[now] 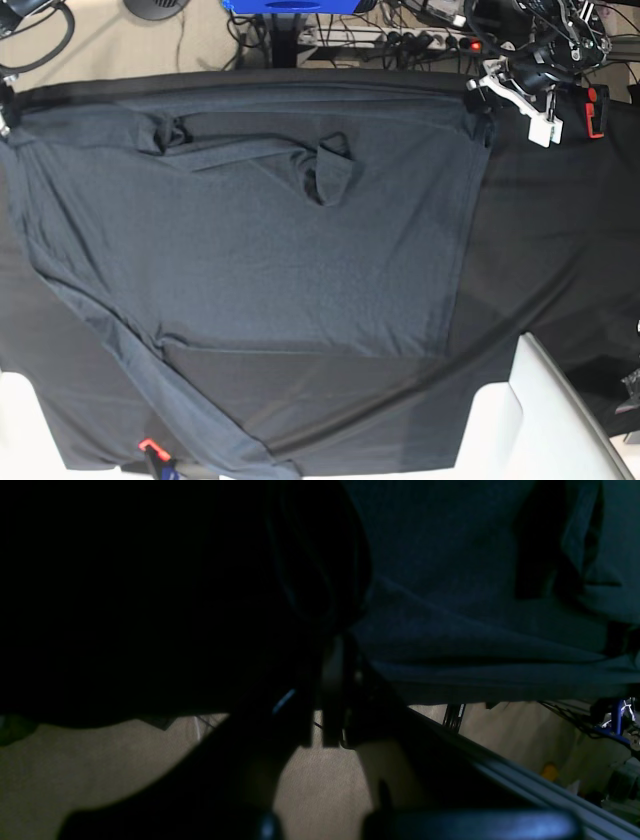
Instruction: Fold the T-shirt properly
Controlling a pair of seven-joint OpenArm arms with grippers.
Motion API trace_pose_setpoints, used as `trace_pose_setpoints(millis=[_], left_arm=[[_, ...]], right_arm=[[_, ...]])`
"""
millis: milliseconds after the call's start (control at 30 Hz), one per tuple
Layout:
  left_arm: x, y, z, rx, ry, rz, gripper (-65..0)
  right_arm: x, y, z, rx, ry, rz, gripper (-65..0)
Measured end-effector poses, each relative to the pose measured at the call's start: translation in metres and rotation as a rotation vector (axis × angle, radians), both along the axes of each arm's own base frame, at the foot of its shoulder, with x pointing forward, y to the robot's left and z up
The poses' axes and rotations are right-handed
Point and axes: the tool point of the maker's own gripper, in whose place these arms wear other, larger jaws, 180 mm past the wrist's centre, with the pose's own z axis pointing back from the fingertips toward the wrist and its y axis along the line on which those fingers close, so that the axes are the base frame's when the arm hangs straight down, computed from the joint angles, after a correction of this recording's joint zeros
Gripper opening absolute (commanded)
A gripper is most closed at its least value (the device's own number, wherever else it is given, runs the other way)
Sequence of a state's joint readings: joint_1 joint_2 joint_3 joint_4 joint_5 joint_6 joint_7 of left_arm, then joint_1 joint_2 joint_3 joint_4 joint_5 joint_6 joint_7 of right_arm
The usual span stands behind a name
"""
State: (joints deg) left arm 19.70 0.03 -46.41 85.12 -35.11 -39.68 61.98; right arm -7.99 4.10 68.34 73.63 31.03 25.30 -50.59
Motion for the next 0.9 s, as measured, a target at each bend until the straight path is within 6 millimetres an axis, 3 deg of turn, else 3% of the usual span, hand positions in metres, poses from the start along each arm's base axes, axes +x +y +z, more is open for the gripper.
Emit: trace_pose_setpoints(millis=[200,467,633,900], left_arm=[[0.000,0.000,0.000,0.003,0.002,-0.001,-65.0],[0.005,0.003,0.002,0.014,-0.028,0.013,-65.0],[0.000,-0.011,-0.008,-0.017,-0.007,-0.016,-65.0],[0.000,-0.012,-0.008,-0.017,-0.008,-0.019,-65.0]], right_arm=[[-0.007,0.006,-0.014,0.041,0.022,-0.018,-65.0],[-0.006,0.004,-0.015,0.049,0.027,-0.046,-65.0],[-0.005,0.002,-0.014,0.039,0.019,-0.066,-65.0],[-0.007,0.002,-0.015,0.039,0.022,-0.067,-64.7]])
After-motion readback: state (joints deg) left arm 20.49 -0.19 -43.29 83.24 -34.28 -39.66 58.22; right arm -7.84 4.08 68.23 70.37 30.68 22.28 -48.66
